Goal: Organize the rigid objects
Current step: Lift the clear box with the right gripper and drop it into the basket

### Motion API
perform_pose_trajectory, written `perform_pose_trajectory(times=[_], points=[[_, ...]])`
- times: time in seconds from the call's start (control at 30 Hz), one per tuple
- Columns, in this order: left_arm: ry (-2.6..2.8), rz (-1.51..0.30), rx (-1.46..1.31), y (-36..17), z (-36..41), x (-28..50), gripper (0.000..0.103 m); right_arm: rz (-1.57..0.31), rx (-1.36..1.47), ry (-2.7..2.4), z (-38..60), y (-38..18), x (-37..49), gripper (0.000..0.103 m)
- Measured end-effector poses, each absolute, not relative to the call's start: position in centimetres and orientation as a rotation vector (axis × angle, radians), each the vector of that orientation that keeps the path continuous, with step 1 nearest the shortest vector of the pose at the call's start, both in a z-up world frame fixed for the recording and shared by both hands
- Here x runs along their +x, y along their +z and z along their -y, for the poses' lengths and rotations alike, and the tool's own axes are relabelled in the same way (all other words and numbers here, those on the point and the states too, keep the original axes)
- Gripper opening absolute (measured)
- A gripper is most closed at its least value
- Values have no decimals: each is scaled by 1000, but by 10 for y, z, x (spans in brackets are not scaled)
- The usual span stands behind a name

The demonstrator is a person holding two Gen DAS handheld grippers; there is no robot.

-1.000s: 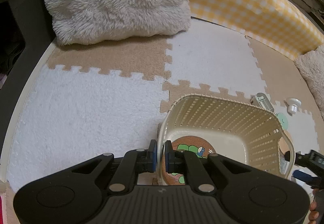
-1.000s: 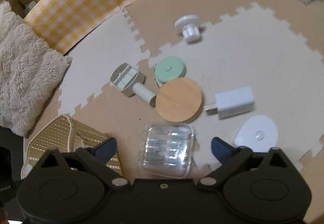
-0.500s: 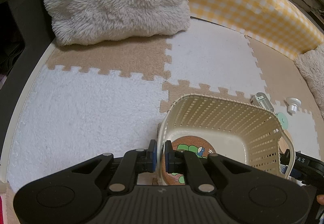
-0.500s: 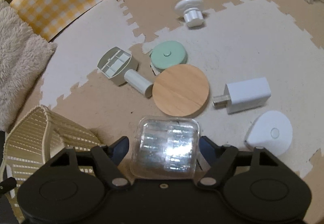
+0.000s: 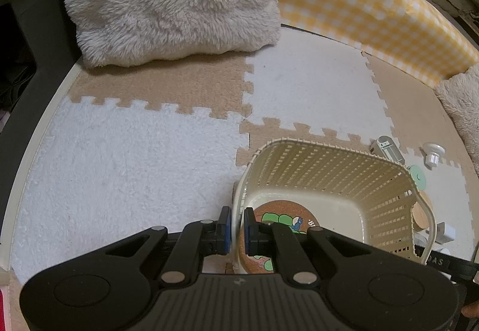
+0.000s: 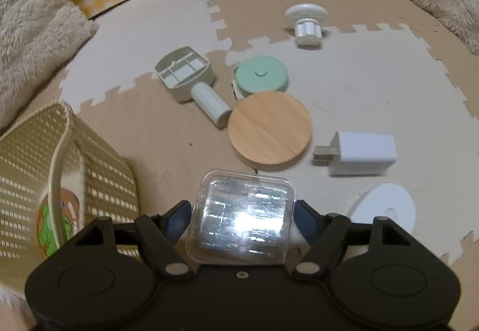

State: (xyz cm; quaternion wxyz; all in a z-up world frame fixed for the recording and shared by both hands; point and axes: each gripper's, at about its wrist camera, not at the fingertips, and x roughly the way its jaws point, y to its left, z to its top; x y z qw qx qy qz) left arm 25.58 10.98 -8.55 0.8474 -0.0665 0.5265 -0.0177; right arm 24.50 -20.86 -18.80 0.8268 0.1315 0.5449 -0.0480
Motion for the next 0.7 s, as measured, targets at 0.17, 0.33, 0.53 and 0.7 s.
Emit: perform_pose_trajectory(times=[0.17, 0.33, 0.53, 0.7], points=[[-38, -1110, -138, -86, -110, 256, 7, -1201, 200, -99, 210, -189, 238, 83], [-38, -1110, -137, -86, -110, 256, 7, -1227, 225, -104, 212, -195, 234, 83], [-37, -1110, -138, -86, -110, 256, 7, -1210, 193, -91, 207, -193, 235, 73], [-37, -1110, -138, -86, -110, 256, 7, -1200, 142, -79, 202, -194, 236, 73]])
